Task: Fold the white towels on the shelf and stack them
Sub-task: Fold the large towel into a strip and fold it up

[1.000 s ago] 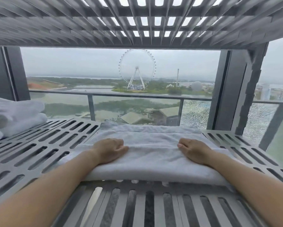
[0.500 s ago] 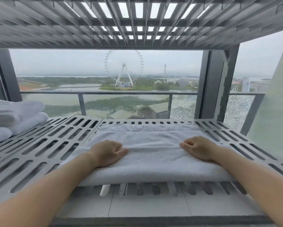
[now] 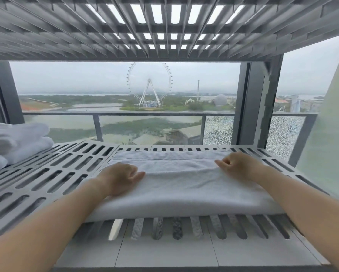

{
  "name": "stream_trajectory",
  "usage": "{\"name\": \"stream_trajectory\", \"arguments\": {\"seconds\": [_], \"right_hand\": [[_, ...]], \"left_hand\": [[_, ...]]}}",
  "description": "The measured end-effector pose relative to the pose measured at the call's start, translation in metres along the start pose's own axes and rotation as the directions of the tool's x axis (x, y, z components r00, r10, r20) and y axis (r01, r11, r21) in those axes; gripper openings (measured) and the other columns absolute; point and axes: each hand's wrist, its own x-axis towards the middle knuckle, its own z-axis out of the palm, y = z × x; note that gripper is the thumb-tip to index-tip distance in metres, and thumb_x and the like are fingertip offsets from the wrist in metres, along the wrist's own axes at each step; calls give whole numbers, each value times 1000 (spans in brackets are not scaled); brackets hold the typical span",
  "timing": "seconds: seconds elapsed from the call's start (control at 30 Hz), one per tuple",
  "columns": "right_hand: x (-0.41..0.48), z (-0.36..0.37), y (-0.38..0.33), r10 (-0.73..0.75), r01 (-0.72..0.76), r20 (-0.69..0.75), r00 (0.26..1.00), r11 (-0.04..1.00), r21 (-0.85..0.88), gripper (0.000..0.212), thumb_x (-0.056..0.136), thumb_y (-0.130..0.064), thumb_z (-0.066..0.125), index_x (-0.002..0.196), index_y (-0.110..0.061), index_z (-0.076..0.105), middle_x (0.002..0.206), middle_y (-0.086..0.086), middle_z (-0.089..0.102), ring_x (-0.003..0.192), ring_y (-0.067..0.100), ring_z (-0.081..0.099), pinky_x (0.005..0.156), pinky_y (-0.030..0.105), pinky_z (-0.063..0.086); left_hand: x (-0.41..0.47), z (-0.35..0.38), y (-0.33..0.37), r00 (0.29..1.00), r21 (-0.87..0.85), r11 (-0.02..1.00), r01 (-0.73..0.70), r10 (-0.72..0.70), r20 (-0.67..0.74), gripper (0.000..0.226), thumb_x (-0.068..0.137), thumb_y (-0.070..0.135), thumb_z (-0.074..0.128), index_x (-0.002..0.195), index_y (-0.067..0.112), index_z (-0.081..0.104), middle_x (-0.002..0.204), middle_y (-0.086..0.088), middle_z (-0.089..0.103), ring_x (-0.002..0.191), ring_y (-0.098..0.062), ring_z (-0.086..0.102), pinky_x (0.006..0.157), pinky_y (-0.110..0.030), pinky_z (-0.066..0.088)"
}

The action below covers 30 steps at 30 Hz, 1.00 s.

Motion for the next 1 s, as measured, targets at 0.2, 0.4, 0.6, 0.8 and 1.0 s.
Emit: {"name": "stream_trajectory", "arguments": {"seconds": [0.2,0.4,0.6,0.8,1.0], "right_hand": [[3,22,6,-11,12,18,1000,999,-42,51,91,-51,38,50,-19,35,49,-4,42,49,14,40,58,31,36],[-3,16,-1,-27,19,-46,999,988,-155,46,93,-47,37,57,-20,41,57,-5,47,53,10,44,51,27,30],[-33,13,-78,-224,232,-178,958,972,28,30,95,-42,33,93,-20,54,98,-3,58,87,15,55,75,30,43],[-58,33,-128,-326,308,254,911,945,110,49,99,-40,22,145,-22,23,155,-3,20,142,11,14,116,36,8],[-77,26,-84,-216,240,381,899,971,-16,64,85,-69,7,144,-43,0,154,-18,-10,136,-2,-13,114,42,-12]], "left_hand": [[4,6,-2,999,55,998,-15,18,-37,41,91,55,31,66,25,43,71,8,52,68,-12,51,64,-31,41],[3,0,2,999,79,996,-29,31,-22,35,92,53,31,76,24,43,81,7,49,81,-15,51,75,-33,44],[-16,-17,46,969,-134,979,-156,126,-211,24,95,41,36,100,23,50,109,4,53,103,-11,48,89,-30,40],[-37,7,94,959,-226,957,-184,225,170,51,99,37,23,147,22,17,156,4,16,143,-9,11,118,-33,8],[-48,10,61,927,-156,970,-186,226,301,60,94,57,11,146,30,-3,156,12,-8,139,1,-10,113,-32,-7]]}}
